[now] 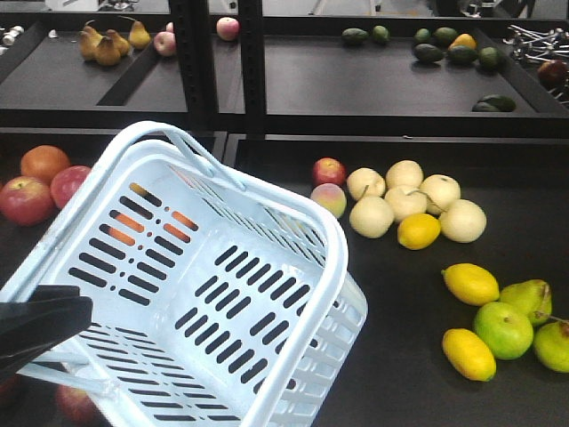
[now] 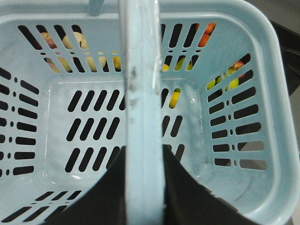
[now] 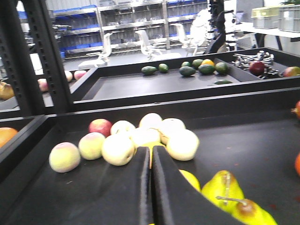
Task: Pick three apples into basket with both arms
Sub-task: 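Hold the basket in the left gripper while the base turns away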
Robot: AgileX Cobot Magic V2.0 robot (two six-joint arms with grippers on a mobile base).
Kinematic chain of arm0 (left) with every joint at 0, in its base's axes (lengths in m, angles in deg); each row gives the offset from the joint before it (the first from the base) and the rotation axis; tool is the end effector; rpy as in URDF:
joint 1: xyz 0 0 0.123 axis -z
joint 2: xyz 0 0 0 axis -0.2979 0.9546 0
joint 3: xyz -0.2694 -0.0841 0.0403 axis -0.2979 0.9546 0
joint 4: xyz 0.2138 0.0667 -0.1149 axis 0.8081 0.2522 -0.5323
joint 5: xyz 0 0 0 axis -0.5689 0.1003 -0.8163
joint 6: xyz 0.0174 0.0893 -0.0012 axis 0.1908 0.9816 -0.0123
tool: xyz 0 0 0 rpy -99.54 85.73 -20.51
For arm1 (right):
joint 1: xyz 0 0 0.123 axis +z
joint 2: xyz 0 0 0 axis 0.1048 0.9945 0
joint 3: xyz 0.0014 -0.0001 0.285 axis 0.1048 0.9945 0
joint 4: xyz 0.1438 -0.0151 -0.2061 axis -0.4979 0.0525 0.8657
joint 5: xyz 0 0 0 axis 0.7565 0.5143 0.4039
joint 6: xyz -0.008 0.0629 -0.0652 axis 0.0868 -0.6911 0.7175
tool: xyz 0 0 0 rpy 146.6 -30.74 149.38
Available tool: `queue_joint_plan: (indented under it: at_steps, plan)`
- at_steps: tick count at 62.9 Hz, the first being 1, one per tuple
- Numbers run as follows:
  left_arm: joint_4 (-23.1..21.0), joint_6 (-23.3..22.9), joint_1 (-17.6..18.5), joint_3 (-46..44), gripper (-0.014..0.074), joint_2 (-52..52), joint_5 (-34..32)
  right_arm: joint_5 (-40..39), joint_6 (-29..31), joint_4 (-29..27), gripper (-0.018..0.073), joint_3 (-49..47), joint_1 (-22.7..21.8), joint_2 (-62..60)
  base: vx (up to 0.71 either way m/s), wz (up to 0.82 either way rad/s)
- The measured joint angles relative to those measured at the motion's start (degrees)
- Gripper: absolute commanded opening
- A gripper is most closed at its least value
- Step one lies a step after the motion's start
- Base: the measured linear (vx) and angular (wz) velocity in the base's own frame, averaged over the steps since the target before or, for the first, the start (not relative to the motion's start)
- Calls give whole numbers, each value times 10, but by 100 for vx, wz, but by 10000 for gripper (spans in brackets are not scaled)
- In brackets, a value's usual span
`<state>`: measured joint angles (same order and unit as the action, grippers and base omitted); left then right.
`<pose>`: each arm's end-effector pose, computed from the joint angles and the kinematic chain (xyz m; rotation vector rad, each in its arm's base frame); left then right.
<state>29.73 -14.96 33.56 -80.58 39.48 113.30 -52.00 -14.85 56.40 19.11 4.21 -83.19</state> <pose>0.1022 -0.0791 0.3568 0.6505 1.9641 -0.7216 0.0566 -0.0021 0.1963 0.0963 1.5868 0.0387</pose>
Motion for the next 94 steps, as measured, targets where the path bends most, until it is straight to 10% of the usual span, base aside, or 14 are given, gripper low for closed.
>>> queue_joint_plan:
  at_steps: [94]
  plan:
    - [0, 0, 0, 0, -6, 0, -1, 0, 0, 0, -4, 0, 0, 0, -13, 50]
